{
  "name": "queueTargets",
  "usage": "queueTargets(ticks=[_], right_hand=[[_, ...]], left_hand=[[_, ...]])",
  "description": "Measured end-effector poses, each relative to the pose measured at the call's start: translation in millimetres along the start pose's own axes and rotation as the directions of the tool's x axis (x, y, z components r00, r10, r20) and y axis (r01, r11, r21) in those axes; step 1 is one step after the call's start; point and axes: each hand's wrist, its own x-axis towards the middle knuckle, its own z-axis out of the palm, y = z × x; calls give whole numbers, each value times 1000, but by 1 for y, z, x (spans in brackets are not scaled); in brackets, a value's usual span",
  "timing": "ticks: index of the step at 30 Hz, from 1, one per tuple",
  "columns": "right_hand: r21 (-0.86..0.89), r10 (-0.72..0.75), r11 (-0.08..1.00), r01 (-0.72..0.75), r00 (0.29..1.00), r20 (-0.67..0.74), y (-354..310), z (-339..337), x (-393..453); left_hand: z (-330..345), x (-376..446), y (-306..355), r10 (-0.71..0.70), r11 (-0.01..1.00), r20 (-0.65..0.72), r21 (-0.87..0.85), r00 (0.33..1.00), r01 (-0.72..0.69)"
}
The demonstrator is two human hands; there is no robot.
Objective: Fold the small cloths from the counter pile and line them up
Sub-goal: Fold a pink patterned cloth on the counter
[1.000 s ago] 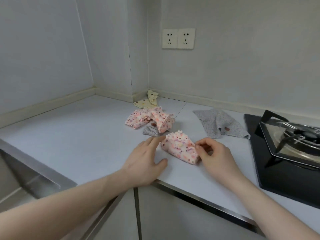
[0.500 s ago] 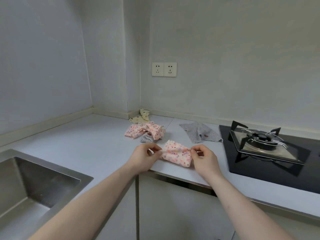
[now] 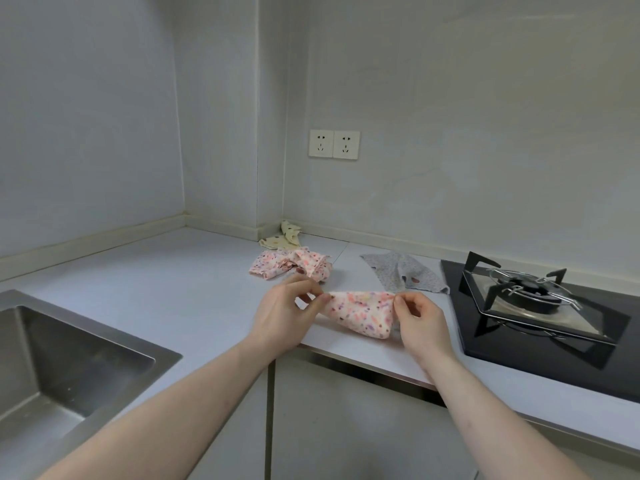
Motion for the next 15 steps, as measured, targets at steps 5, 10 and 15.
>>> queueTargets(ticks=[5,10,15], right_hand=[[24,-27,999,27,1000,6,-4,-1,-5],[90,-29,996,29,1000,9,-11,-4,-11],[129,-11,991,17,999,-48,-19,-10,-14]], left_hand=[[-1,-2,2,6,999,-22,37,1000,-5],[1,-3,13,50,999,-68,24,996,-49],[-7,3,31,51,999,-184,7,982,-51]])
